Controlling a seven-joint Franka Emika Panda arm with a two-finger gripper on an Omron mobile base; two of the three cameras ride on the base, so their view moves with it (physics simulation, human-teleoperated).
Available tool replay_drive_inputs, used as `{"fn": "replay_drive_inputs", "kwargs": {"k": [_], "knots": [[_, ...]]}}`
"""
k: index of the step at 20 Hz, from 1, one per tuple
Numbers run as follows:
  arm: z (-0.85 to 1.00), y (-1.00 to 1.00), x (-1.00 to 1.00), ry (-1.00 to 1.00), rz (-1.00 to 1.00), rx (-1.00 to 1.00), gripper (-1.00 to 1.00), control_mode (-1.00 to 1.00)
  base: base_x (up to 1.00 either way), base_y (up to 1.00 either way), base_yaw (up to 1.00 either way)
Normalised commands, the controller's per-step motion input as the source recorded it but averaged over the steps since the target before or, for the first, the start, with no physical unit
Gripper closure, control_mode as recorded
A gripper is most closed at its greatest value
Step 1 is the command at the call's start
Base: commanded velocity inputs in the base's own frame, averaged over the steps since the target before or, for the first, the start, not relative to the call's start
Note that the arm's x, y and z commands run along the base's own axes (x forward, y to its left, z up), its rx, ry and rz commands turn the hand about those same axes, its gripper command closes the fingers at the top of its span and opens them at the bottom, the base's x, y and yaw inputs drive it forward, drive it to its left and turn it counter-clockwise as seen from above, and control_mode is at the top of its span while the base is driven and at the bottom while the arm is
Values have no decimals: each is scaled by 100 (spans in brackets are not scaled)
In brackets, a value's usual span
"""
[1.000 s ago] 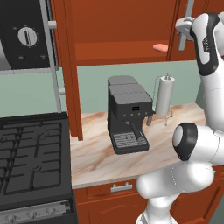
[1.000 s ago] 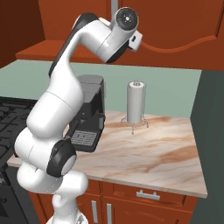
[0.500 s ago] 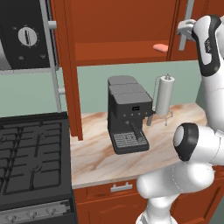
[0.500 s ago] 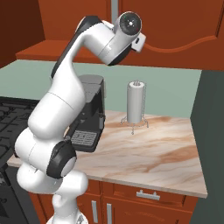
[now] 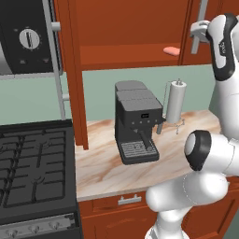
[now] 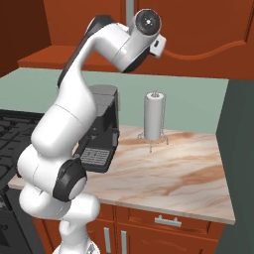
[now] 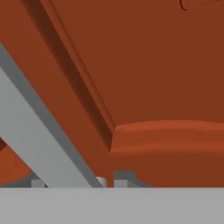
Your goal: Open the cabinet. Pick the bar soap and place it next to the sink. Then close the cabinet.
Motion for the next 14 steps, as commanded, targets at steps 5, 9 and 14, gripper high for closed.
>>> {"fn": "replay_drive_inputs", "kwargs": {"k": [5,9,14], "knots": [[0,-100,-50,0,-5,0,100,-100,0,0,0],[0,-100,-52,0,-8,0,100,-100,0,0,0],[-1,-100,-46,0,-9,0,100,-100,0,0,0]]}}
